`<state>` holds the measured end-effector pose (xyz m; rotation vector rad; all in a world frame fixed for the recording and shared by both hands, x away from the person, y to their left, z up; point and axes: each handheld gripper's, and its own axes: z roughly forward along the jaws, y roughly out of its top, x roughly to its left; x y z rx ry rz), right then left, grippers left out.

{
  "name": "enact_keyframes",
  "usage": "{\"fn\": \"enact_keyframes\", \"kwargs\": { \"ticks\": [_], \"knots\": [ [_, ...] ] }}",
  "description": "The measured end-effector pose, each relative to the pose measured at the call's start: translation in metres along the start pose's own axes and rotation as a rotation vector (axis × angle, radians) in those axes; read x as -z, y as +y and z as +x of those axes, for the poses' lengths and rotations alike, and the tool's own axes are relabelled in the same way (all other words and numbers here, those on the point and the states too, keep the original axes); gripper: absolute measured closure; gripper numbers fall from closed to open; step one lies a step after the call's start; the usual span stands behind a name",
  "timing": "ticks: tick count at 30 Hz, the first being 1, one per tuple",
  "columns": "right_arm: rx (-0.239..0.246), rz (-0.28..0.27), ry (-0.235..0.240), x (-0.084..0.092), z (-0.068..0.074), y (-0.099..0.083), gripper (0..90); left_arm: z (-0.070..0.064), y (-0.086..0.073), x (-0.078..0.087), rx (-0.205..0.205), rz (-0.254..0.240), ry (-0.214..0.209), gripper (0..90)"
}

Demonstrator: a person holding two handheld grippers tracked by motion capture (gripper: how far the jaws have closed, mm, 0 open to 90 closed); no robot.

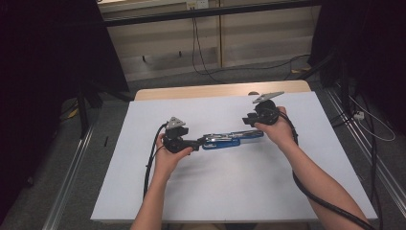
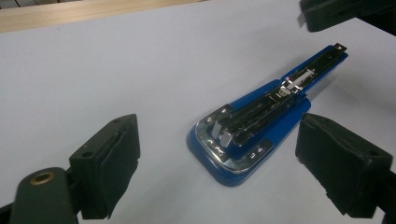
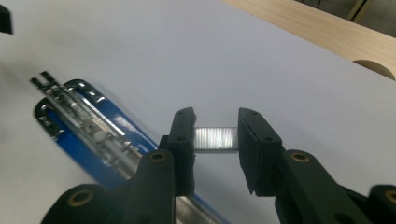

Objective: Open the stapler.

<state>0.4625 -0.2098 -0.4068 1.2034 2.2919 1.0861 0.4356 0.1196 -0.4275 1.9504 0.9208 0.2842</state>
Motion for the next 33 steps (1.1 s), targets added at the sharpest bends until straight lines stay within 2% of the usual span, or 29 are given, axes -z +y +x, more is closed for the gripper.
{"fn": "enact_keyframes", "kwargs": {
  "ticks": [7, 14, 18, 22, 24, 30, 33],
  "knots": [
    [0.059, -0.015, 0.056, 0.027, 0.018, -0.008, 68.0, -0.001, 0.001, 0.005, -0.002, 0.006, 0.001, 13.6],
    [0.104, 0.003, 0.115, 0.038, 0.040, -0.026, 68.0, -0.002, -0.001, 0.012, -0.002, 0.004, 0.009, 13.3],
    [0.117, 0.014, 0.144, 0.041, 0.050, -0.037, 68.0, -0.002, -0.003, 0.015, 0.002, 0.021, 0.013, 12.7],
    [0.138, 0.030, 0.168, 0.042, 0.057, -0.046, 68.0, -0.002, -0.004, 0.018, -0.011, 0.022, 0.020, 12.6],
    [0.147, 0.043, 0.168, 0.042, 0.060, -0.051, 68.0, -0.002, -0.006, 0.017, -0.001, 0.022, 0.018, 12.6],
    [0.171, 0.093, 0.180, 0.034, 0.069, -0.066, 68.0, -0.003, -0.008, 0.018, -0.007, 0.034, 0.020, 12.6],
    [0.166, 0.106, 0.193, 0.030, 0.072, -0.072, 68.0, -0.003, -0.010, 0.018, -0.004, 0.031, 0.015, 12.6]
  ]
}}
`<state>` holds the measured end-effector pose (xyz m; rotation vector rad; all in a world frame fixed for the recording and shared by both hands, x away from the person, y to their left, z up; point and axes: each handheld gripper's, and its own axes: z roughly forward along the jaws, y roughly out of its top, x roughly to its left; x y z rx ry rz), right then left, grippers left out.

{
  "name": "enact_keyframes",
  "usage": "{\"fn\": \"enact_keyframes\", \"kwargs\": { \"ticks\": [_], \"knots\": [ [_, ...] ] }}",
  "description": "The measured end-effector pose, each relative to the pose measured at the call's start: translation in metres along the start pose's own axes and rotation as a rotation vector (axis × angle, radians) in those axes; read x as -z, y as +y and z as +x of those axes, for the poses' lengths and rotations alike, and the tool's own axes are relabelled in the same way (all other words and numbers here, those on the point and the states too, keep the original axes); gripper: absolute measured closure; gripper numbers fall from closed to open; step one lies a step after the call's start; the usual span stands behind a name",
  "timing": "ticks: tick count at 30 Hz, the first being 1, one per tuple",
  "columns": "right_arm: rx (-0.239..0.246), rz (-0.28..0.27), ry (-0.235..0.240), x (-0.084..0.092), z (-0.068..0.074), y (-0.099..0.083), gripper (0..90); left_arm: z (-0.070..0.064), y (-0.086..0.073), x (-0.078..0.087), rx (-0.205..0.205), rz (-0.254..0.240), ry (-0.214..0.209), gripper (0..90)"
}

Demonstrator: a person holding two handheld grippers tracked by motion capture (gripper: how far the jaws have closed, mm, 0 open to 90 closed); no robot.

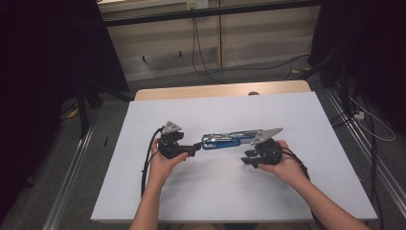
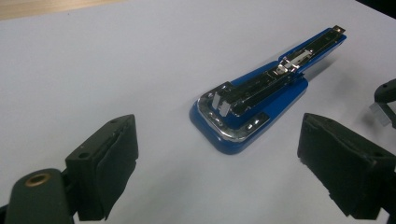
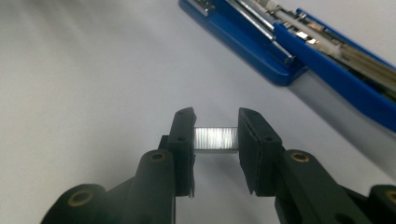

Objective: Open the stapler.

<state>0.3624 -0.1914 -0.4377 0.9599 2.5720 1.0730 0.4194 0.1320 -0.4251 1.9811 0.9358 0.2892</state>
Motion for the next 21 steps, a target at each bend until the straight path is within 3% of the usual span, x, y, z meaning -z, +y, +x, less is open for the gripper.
{"fn": "enact_keyframes", "kwargs": {
  "ticks": [8, 16, 21],
  "knots": [
    [0.026, 0.042, -0.001, -0.0068, 0.0046, -0.0056, 67.9, 0.0026, -0.0022, 0.0004, 0.009, 0.007, 0.006, 12.6],
    [0.049, 0.049, -0.010, -0.0071, 0.0084, -0.0083, 66.4, 0.0026, -0.0022, 0.0040, 0.010, -0.011, 0.009, 12.6],
    [0.049, 0.048, -0.032, -0.0047, 0.0056, -0.0099, 60.8, 0.0028, -0.0030, 0.0025, 0.008, -0.007, 0.006, 12.7]
  ]
}}
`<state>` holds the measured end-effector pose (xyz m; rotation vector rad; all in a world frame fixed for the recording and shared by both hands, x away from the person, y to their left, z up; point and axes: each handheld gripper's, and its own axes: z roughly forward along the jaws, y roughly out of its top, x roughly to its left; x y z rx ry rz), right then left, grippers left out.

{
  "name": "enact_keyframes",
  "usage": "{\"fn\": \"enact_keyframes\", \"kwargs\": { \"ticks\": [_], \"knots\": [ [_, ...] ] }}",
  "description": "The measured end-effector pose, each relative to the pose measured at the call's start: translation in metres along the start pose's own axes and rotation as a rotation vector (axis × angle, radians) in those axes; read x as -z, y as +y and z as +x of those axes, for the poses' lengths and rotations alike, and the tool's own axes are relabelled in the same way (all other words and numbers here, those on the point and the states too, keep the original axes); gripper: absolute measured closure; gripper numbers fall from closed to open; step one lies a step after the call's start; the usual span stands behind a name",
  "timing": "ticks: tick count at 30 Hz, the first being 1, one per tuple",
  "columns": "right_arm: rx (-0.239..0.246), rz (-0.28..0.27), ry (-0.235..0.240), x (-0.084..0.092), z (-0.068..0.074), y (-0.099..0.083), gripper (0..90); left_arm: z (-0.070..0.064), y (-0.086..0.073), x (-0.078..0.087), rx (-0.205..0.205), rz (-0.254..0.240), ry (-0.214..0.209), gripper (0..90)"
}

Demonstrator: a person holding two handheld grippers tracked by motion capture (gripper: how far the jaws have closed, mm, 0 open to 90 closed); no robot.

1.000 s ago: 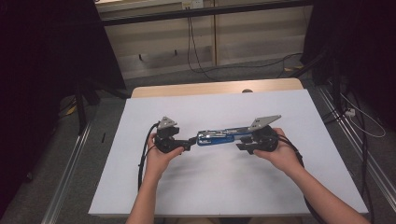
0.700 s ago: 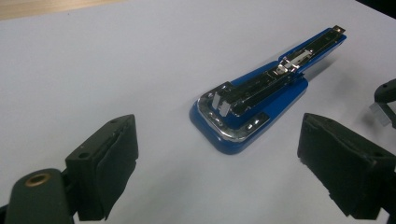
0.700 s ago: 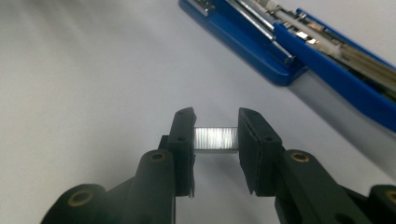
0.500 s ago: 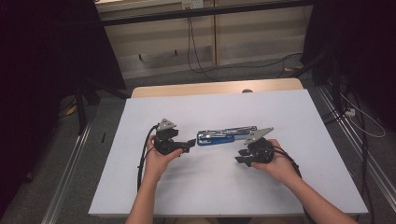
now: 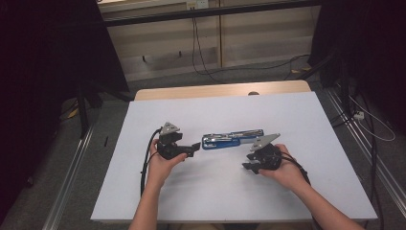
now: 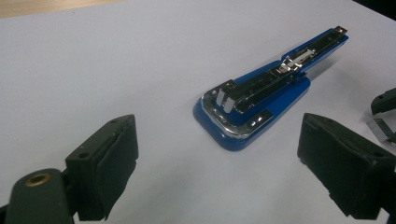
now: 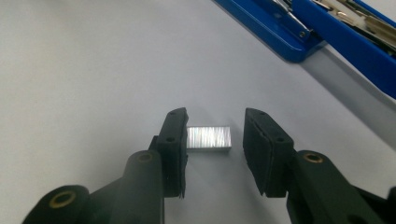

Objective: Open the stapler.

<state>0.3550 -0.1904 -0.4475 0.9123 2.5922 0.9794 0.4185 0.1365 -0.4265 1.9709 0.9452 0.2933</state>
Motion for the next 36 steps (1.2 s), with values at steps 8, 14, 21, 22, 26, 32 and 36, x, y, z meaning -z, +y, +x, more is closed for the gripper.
{"fn": "enact_keyframes", "kwargs": {
  "ticks": [8, 14, 21, 22, 26, 32, 36],
  "knots": [
    [-0.007, -0.005, -0.030, 0.008, -0.003, -0.006, 58.6, -0.003, 0.000, 0.002, -0.007, -0.001, 0.002, 12.7],
    [-0.049, -0.025, -0.039, 0.013, -0.005, -0.010, 58.9, -0.004, 0.001, 0.005, -0.009, -0.004, 0.010, 12.6],
    [-0.075, -0.045, -0.012, 0.012, 0.009, -0.012, 60.2, -0.005, 0.001, 0.005, -0.011, -0.011, 0.014, 12.7],
    [-0.080, -0.045, -0.015, 0.012, 0.011, -0.013, 60.0, -0.005, 0.001, 0.005, -0.012, -0.013, 0.014, 12.7],
    [-0.104, -0.055, -0.023, 0.007, 0.013, -0.016, 57.4, -0.005, 0.001, 0.005, -0.017, -0.013, 0.013, 12.8],
    [-0.128, -0.080, -0.040, 0.001, 0.011, -0.015, 54.6, -0.004, 0.002, 0.005, -0.011, -0.022, 0.016, 13.0],
    [-0.126, -0.072, -0.059, -0.001, 0.011, -0.013, 54.5, -0.004, 0.002, 0.005, -0.013, -0.024, 0.014, 13.0]
  ]
}}
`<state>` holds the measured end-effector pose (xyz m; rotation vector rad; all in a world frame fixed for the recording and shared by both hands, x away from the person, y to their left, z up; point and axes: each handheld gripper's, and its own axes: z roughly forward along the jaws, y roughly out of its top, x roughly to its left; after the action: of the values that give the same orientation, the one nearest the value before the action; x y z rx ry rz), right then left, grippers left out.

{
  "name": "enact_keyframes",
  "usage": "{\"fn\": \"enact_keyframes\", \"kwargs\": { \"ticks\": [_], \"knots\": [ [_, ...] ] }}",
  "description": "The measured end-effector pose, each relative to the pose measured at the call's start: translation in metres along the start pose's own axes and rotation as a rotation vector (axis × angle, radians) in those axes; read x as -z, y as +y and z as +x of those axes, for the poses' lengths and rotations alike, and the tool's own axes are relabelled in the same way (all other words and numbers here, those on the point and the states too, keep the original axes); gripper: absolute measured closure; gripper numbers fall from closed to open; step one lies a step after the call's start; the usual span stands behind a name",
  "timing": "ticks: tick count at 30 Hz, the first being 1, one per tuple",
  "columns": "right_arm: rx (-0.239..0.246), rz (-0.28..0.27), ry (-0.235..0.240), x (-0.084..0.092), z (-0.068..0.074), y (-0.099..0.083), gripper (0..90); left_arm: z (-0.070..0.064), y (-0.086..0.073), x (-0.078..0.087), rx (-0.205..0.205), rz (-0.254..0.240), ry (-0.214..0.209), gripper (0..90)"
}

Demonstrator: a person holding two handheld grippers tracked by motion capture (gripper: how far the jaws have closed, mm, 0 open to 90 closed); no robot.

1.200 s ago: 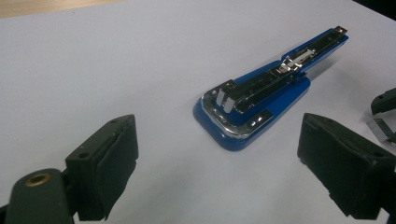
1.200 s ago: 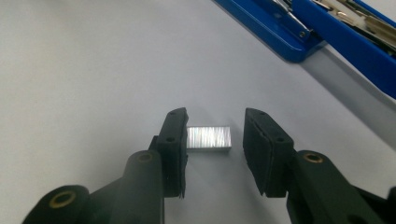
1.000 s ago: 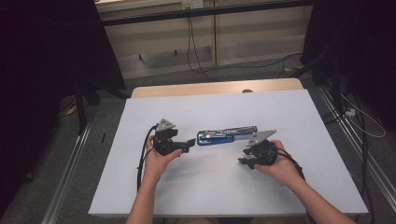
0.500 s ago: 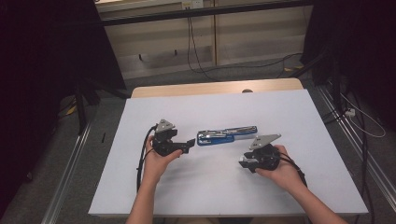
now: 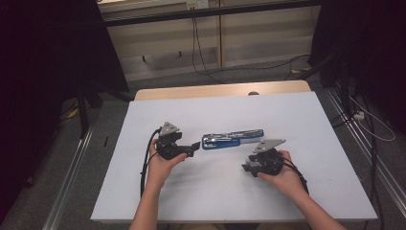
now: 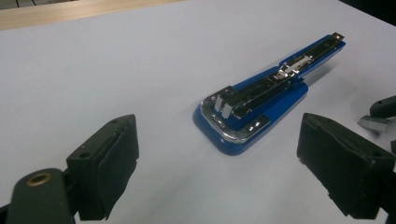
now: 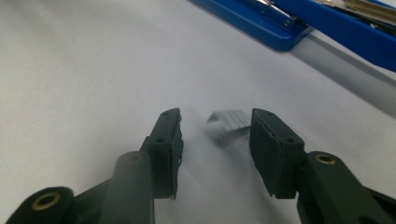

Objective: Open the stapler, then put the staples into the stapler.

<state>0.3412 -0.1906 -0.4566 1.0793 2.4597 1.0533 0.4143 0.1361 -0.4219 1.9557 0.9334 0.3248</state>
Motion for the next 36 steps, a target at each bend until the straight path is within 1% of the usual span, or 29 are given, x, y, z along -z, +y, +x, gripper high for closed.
{"fn": "enact_keyframes", "kwargs": {
  "ticks": [3, 4, 5, 7, 8, 11, 12, 15, 21, 25, 27, 28, 29, 31, 32, 34, 35, 36],
  "knots": [
    [-0.003, -0.004, -0.006, -0.001, 0.000, 0.001, 54.7, 0.000, 0.000, 0.000, 0.004, -0.005, 0.000, 13.1],
    [-0.001, 0.001, 0.001, -0.002, 0.000, 0.001, 56.3, 0.001, 0.000, 0.000, 0.004, -0.005, 0.000, 13.1],
    [-0.002, -0.001, 0.008, -0.002, 0.000, 0.001, 55.9, 0.001, 0.000, 0.000, 0.005, -0.005, -0.001, 13.1],
    [0.008, 0.005, -0.005, -0.002, 0.002, 0.001, 57.0, 0.001, 0.000, 0.000, 0.005, -0.004, -0.002, 13.1],
    [0.020, 0.006, -0.004, -0.001, 0.002, 0.001, 58.5, 0.001, 0.000, 0.000, 0.004, 0.000, -0.003, 13.1],
    [0.020, 0.011, 0.001, 0.000, 0.003, 0.000, 58.5, 0.001, 0.000, 0.000, -0.003, 0.005, 0.001, 13.0],
    [0.023, 0.012, -0.001, 0.001, 0.003, -0.001, 58.5, 0.001, -0.001, 0.000, 0.003, 0.006, -0.001, 13.1],
    [0.027, 0.018, -0.008, 0.005, 0.000, -0.003, 60.6, 0.001, -0.001, -0.001, 0.006, 0.002, -0.001, 13.0],
    [0.013, 0.006, 0.005, 0.006, -0.007, -0.005, 68.7, 0.002, 0.000, 0.001, 0.011, -0.004, 0.000, 13.0],
    [0.024, 0.007, 0.016, 0.004, -0.008, -0.003, 73.7, 0.002, 0.000, 0.001, 0.003, -0.004, -0.002, 13.0],
    [0.036, 0.013, 0.024, 0.003, -0.007, -0.002, 78.6, 0.003, 0.000, 0.001, 0.004, -0.004, -0.001, 13.0],
    [0.042, 0.014, 0.022, 0.002, -0.006, -0.001, 78.7, 0.003, 0.000, 0.002, 0.004, -0.004, 0.000, 13.0],
    [0.048, 0.022, 0.022, 0.003, -0.006, 0.000, 78.8, 0.002, 0.000, 0.002, 0.013, -0.008, -0.002, 13.0],
    [0.058, 0.028, 0.024, 0.002, -0.006, 0.001, 78.9, 0.003, 0.000, 0.002, 0.008, -0.007, -0.003, 13.0],
    [0.058, 0.023, 0.021, 0.002, -0.006, 0.002, 78.9, 0.003, 0.000, 0.003, 0.012, -0.006, -0.005, 13.0],
    [0.053, 0.009, 0.042, 0.004, -0.007, 0.004, 78.9, 0.003, 0.000, 0.003, 0.014, -0.010, -0.006, 13.0],
    [0.048, 0.001, 0.046, 0.006, -0.008, 0.005, 78.9, 0.004, 0.000, 0.003, 0.011, -0.012, -0.005, 13.0],
    [0.052, -0.004, 0.049, 0.008, -0.009, 0.007, 79.0, 0.004, 0.000, 0.003, 0.015, -0.015, -0.005, 12.9]
  ]
}}
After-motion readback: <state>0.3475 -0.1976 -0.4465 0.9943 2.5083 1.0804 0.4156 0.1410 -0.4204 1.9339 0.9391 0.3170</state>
